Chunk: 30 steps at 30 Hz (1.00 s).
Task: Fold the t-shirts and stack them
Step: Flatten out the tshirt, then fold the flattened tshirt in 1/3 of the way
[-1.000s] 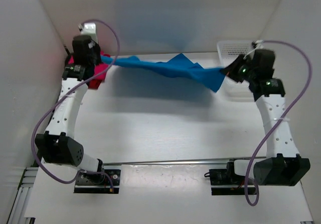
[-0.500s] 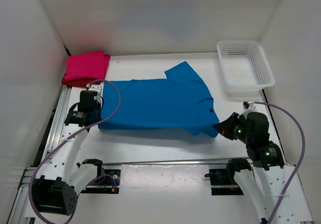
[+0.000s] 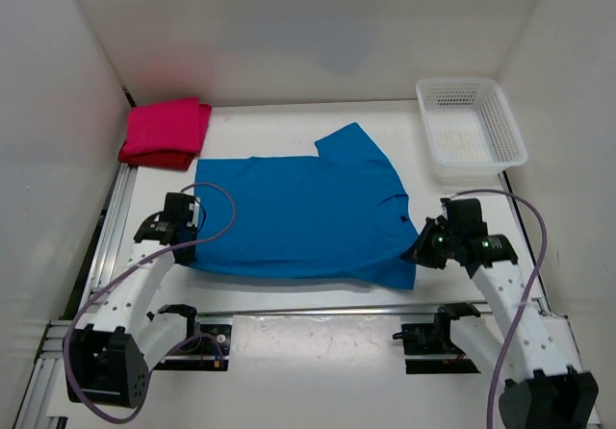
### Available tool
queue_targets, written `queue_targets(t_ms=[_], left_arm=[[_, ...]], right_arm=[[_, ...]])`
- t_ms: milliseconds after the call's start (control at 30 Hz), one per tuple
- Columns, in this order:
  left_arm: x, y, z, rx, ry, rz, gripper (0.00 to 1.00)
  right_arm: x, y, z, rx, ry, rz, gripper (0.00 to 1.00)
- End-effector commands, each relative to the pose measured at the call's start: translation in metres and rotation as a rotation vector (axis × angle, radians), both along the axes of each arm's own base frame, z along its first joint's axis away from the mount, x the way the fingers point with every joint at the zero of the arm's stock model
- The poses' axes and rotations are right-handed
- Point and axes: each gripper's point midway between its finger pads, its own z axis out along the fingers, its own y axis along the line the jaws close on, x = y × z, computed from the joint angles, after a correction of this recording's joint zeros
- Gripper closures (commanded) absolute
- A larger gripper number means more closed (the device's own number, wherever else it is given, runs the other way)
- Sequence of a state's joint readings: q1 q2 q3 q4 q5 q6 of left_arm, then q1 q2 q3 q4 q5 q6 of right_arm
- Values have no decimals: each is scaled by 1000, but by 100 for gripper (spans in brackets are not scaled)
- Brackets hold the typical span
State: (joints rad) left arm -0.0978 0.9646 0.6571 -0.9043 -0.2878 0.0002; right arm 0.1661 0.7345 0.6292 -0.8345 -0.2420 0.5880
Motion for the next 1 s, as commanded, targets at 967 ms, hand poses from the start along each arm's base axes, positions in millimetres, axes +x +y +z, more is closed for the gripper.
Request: queue_targets(t_ms=[967], left_arm=[[93,9,-20,41,131,57,90]], right_arm=[[223,16,-16,-217,-27,184,100]])
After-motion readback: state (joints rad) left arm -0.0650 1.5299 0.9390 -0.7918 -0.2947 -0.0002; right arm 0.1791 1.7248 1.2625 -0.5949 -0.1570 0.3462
